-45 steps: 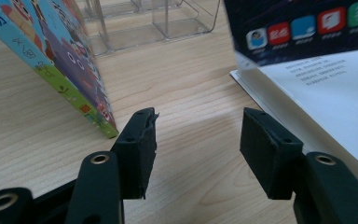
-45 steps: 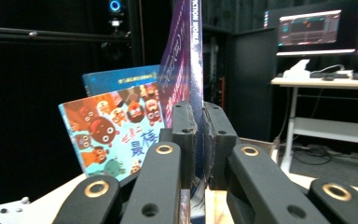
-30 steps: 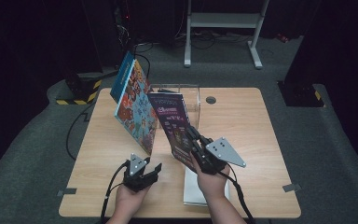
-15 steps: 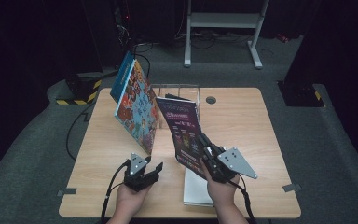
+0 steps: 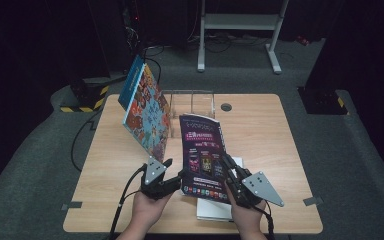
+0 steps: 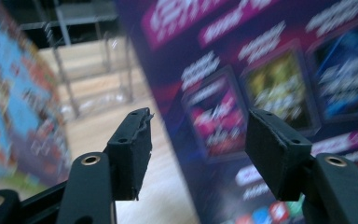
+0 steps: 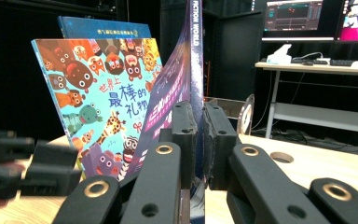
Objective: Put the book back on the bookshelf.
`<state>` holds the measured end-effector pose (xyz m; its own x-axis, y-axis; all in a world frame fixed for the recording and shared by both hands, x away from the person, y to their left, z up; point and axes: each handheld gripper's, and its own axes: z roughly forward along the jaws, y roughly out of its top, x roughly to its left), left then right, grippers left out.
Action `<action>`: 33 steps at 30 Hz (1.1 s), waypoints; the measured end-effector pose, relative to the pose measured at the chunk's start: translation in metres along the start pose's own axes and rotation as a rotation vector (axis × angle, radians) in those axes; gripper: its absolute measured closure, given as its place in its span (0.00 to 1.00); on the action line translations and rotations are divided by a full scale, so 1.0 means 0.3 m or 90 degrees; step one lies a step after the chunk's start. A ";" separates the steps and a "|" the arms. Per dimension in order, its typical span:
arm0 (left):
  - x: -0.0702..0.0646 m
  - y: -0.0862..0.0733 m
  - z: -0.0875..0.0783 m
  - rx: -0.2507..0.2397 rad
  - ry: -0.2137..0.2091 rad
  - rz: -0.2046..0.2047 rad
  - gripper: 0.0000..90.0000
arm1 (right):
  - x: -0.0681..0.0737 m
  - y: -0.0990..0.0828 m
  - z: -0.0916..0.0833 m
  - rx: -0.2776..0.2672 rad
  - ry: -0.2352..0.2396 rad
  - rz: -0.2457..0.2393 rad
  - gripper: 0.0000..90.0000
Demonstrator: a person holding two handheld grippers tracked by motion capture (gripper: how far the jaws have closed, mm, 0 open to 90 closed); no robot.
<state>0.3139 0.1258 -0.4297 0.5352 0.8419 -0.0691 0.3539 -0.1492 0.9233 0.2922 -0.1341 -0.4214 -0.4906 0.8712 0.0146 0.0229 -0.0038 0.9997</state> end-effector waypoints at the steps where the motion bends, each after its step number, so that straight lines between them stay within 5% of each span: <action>1: -0.010 0.018 0.001 -0.005 -0.005 0.004 0.44 | 0.000 -0.003 -0.001 0.001 -0.002 -0.001 0.95; 8: -0.075 0.121 0.005 -0.043 -0.032 0.016 0.41 | 0.004 -0.018 -0.016 -0.001 -0.009 -0.008 0.94; 20: -0.165 0.266 0.048 -0.074 -0.079 -0.003 0.31 | 0.041 -0.027 -0.029 -0.013 -0.012 -0.038 0.94; 33: -0.201 0.305 0.058 -0.083 -0.063 -0.018 0.25 | 0.088 -0.020 -0.038 -0.034 -0.007 -0.067 0.94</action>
<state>0.3273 0.0522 -0.3477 0.6019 0.7886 -0.1260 0.2699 -0.0524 0.9615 0.2693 -0.1167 -0.4267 -0.4786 0.8734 -0.0898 -0.0740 0.0618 0.9953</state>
